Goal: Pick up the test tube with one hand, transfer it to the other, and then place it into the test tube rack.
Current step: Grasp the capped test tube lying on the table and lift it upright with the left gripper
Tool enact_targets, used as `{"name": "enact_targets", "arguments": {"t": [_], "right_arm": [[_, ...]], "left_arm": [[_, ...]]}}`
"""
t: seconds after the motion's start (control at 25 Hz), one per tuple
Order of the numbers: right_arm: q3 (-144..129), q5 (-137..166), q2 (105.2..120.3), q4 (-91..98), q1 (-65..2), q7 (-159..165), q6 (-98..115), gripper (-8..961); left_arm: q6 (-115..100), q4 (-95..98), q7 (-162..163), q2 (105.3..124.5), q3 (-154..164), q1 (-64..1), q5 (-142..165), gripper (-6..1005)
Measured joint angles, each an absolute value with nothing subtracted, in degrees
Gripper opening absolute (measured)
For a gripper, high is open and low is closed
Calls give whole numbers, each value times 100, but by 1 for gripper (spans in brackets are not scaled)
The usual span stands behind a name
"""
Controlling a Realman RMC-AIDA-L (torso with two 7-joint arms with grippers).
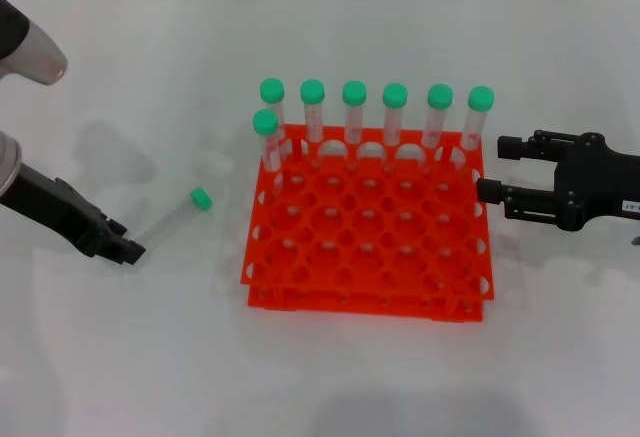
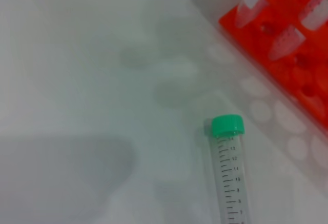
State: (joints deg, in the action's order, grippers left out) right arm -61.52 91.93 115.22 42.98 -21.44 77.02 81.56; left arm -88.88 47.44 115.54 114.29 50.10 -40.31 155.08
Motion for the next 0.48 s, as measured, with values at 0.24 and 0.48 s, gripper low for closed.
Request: {"name": "enact_targets", "arguments": {"t": [0.24,0.48], "right_arm": [[-6152,9193,11522,4298,-2144,7700,8156,676],[-6152,9193,11522,4298,-2140,7699,8156,676]], "left_arm": [[-8862,4763,11587,11448,5035,-4028,15627,413],[-8858,4761,11587,11452,5038,-4034,15636,340]]}}
